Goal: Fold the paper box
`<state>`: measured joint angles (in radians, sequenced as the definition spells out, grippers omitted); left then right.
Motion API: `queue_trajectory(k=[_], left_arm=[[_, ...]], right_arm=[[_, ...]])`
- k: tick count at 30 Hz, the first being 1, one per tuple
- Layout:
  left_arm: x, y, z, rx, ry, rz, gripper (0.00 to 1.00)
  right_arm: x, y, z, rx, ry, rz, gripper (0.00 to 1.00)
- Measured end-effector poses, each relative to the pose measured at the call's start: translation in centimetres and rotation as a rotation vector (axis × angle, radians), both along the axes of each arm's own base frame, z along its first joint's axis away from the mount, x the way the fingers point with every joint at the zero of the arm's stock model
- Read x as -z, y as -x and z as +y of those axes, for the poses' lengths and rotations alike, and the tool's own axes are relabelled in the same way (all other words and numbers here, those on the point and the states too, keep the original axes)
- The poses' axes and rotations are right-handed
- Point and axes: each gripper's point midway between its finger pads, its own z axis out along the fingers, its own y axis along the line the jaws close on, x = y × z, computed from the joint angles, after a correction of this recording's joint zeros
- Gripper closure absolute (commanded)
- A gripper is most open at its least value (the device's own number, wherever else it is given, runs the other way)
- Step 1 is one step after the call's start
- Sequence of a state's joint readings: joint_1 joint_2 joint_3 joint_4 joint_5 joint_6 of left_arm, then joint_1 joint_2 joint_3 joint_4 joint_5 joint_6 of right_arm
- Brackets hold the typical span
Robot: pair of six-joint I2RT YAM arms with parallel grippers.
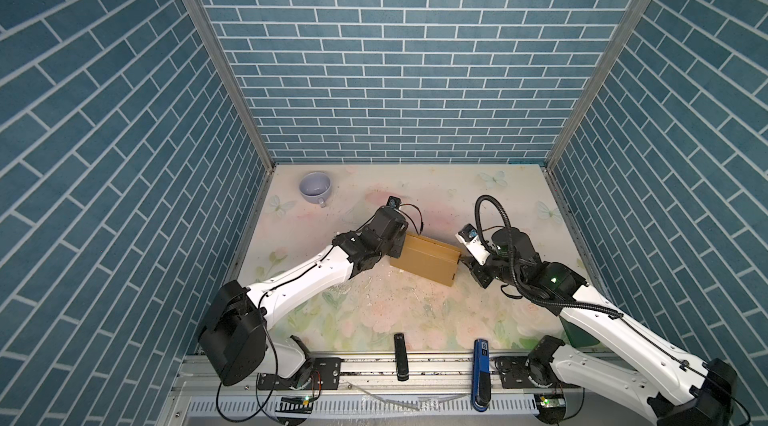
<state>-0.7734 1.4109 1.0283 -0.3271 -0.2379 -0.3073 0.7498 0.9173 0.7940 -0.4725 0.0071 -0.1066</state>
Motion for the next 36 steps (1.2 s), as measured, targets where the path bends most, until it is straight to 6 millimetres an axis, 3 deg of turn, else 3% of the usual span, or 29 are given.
queue_trajectory(k=[7, 12, 25, 36], left_arm=[[0.0, -0.1, -0.1, -0.004, -0.002, -0.001, 1.00], [0.0, -0.1, -0.1, -0.006, -0.004, -0.002, 1.00], [0.0, 0.0, -0.1, -0.018, -0.004, -0.003, 1.00], [0.0, 0.0, 0.0, -0.022, -0.009, -0.004, 1.00]], right_arm=[[-1.8, 0.5, 0.1, 0.047, -0.053, 0.076, 0.65], [-3.0, -0.3, 0.2, 0.144, -0.058, 0.164, 0.71], [-1.2, 0.8, -0.6, 0.301, -0.080, 0.359, 0.79], [-0.6, 0.0, -0.5, 0.372, -0.095, 0.375, 0.81]])
